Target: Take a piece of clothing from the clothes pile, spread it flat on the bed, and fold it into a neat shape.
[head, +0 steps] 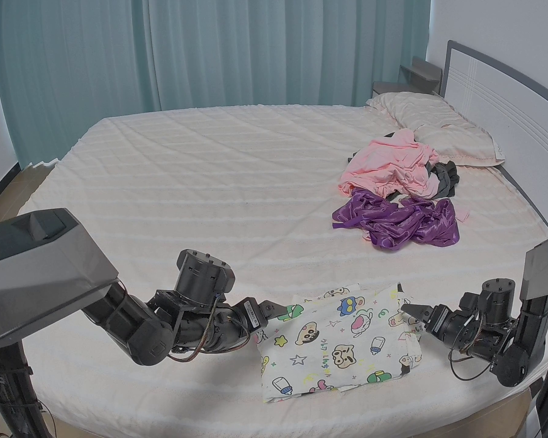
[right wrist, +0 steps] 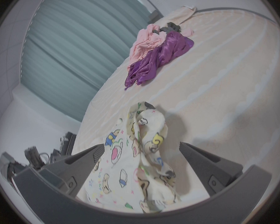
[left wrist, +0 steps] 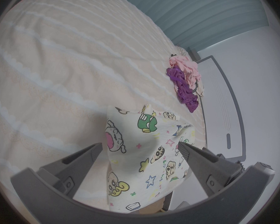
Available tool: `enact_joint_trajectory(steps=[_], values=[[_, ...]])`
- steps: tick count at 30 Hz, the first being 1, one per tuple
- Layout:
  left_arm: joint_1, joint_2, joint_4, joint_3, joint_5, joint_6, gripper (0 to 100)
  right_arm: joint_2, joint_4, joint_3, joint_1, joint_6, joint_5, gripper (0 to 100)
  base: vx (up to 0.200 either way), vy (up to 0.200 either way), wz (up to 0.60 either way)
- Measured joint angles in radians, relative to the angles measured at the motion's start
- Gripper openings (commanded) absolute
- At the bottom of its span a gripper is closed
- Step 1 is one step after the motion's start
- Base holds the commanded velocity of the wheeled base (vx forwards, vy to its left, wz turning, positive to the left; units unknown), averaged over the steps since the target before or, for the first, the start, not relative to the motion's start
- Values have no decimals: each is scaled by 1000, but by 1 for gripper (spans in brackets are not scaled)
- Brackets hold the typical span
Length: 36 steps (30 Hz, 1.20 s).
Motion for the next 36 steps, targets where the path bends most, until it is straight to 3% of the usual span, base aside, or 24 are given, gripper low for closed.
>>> enact_joint_trajectory(steps=[8,15,25,36], values=[[10,-21,-15,-2,1,-3,100,-59,1,92,-1,-171,58,100,0,0,0],[14,-22,-43,-1,2,-5,100,-74,46,104,30,-188,62,100,0,0,0],[22,-22,-49,-6,1,-5,100,-163,226,105,152,-220,34,100,0,0,0],[26,-20,-49,-9,1,-5,100,-211,324,105,167,-280,-9,100,0,0,0]])
